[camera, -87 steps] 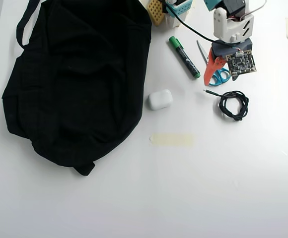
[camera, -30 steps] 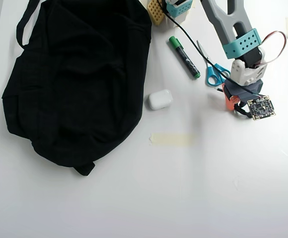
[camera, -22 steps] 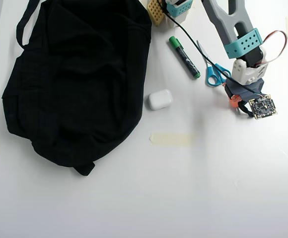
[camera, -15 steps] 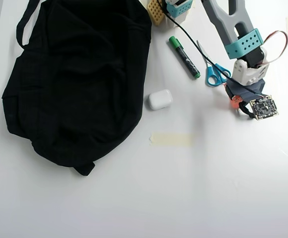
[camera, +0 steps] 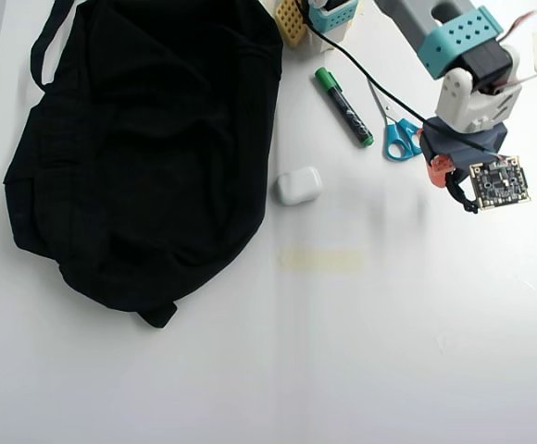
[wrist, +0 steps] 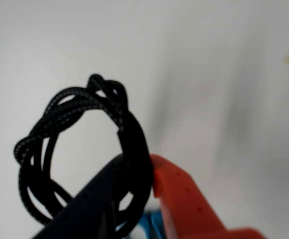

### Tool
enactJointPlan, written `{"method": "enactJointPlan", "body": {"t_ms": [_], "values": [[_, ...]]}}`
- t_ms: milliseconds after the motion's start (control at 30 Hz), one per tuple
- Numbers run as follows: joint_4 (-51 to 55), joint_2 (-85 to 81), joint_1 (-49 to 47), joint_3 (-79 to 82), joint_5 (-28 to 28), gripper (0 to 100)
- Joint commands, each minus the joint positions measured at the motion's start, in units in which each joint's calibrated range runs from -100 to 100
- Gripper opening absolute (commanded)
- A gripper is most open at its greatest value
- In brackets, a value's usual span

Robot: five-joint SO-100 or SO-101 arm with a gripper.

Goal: Put the usbc cable into the black bag

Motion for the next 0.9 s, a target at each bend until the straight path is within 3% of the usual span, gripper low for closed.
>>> {"method": "enactJointPlan", "body": {"t_ms": [0,233,567,733,867], "values": [[4.99,-10.70,1.11,-2.54,-0.10,2],[5.85,-21.24,2.23,5.82,-0.31,2],[-5.60,-37.67,5.22,30.08,-0.31,2],[-14.04,-49.45,10.23,47.78,0.21,2],[-14.90,-56.51,16.21,54.16,0.37,2]]}}
